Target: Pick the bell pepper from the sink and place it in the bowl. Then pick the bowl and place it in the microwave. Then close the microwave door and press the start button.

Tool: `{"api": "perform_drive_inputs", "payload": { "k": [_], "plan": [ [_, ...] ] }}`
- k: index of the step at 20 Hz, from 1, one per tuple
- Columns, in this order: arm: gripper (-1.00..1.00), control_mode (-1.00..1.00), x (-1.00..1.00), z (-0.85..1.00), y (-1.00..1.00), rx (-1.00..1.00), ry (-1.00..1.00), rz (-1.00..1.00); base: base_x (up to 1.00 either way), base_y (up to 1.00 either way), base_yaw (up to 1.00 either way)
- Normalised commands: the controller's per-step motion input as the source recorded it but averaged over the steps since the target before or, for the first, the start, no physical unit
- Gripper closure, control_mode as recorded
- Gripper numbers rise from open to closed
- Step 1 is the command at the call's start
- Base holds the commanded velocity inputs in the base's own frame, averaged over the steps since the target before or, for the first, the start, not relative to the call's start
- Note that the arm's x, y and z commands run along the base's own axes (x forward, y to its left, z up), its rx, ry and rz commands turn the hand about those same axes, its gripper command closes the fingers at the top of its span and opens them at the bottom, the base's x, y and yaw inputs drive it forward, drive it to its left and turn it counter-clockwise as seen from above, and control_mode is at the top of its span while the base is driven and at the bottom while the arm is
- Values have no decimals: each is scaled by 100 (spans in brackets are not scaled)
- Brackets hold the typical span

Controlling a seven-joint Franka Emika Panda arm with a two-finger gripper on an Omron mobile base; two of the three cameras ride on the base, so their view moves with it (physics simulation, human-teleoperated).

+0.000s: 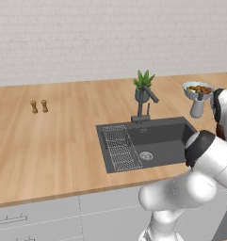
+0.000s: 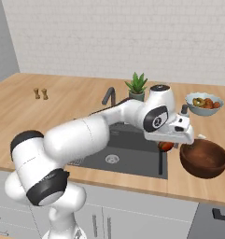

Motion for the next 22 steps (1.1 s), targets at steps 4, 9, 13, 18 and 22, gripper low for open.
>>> {"api": "perform_drive_inputs", "payload": {
  "k": [4, 9, 13, 18, 22],
  "plan": [
    [100, -100, 0, -1, -70, 4, 0, 0, 0, 0, 0],
    [100, -100, 20, -7, -62, 3, 0, 0, 0, 0, 0],
    [100, -100, 32, -9, -52, 4, 0, 0, 0, 0, 0],
    [100, -100, 24, -7, -25, 0, 0, 0, 0, 0, 0],
    [100, -100, 10, 0, 0, 0, -3, -4, 0, 0, 0]
  ]
}}
